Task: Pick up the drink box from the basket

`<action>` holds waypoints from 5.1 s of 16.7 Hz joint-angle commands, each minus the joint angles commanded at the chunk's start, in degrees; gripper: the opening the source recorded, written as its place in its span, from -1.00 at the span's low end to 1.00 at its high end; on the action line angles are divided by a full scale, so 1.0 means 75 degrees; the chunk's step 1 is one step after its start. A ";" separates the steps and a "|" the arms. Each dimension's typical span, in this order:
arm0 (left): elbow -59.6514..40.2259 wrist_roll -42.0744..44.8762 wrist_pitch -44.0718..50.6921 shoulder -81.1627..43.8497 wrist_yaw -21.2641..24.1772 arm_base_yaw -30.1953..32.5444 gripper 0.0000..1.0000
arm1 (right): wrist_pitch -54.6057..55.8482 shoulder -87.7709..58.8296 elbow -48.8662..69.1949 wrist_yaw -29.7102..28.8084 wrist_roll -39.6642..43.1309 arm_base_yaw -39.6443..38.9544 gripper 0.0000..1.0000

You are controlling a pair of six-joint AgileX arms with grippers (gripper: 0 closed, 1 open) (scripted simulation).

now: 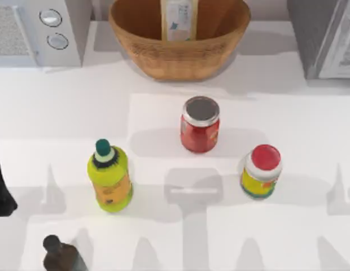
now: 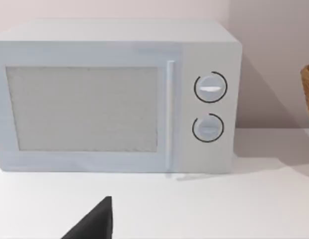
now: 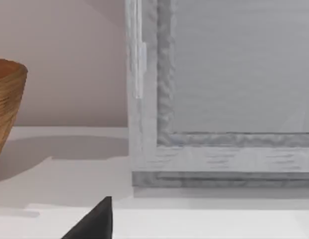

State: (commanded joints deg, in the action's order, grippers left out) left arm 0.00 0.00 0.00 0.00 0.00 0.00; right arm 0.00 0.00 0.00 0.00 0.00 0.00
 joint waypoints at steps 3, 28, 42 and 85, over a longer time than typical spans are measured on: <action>-0.0032 0.0012 -0.0020 -0.0074 -0.0015 0.0026 1.00 | 0.0000 0.0000 0.0000 0.0000 0.0000 0.0000 1.00; -0.9870 0.0089 -0.5962 -1.5730 -0.3833 0.4182 1.00 | 0.0000 0.0000 0.0000 0.0000 0.0000 0.0000 1.00; -1.1475 0.0030 -0.6609 -1.8128 -0.4343 0.4738 1.00 | 0.0000 0.0000 0.0000 0.0000 0.0000 0.0000 1.00; -1.4497 0.0039 -0.4036 -1.8546 -0.3997 0.4463 -1.00 | 0.0000 0.0000 0.0000 0.0000 0.0000 0.0000 1.00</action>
State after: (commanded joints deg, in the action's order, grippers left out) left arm -108.73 0.29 -30.27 -139.09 -29.98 33.47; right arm 0.00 0.00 0.00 0.00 0.00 0.00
